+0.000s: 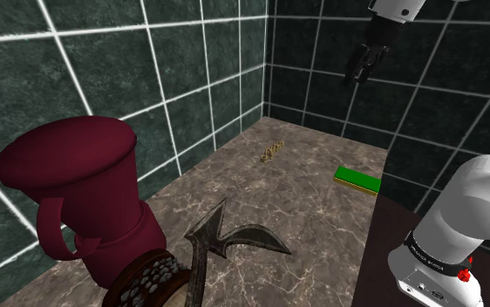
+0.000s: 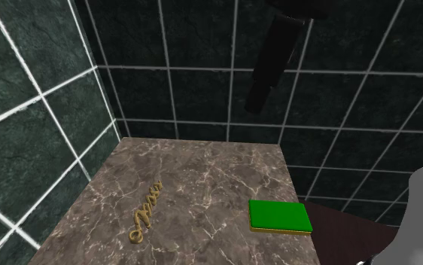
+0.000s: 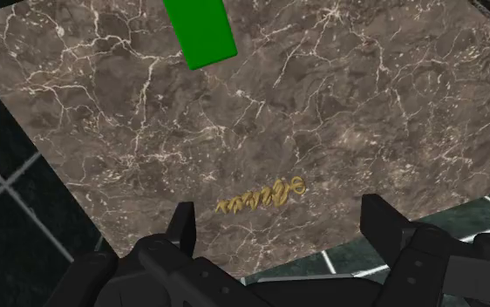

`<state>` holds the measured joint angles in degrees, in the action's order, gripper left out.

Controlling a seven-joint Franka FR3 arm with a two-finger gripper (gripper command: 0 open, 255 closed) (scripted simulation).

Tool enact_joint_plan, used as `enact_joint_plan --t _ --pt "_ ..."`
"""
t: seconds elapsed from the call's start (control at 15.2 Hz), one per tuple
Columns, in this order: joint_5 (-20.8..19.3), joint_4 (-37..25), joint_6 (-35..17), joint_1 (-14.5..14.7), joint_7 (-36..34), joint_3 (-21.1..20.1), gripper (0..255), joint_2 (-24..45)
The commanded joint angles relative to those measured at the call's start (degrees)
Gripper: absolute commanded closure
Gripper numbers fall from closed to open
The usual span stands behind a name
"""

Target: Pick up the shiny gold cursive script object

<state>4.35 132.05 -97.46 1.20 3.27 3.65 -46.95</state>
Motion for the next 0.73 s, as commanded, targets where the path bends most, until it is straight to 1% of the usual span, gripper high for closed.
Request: enact_joint_plan --t 0.0,0.33,0.66 --pt "0.00 0.00 0.00 0.00 0.00 0.00 0 0.00" --pt "1.82 3.15 -8.24 -2.86 -13.33 -6.49 0 5.75" --pt "2.46 3.55 -15.89 -5.91 -26.82 -12.56 0 14.01"
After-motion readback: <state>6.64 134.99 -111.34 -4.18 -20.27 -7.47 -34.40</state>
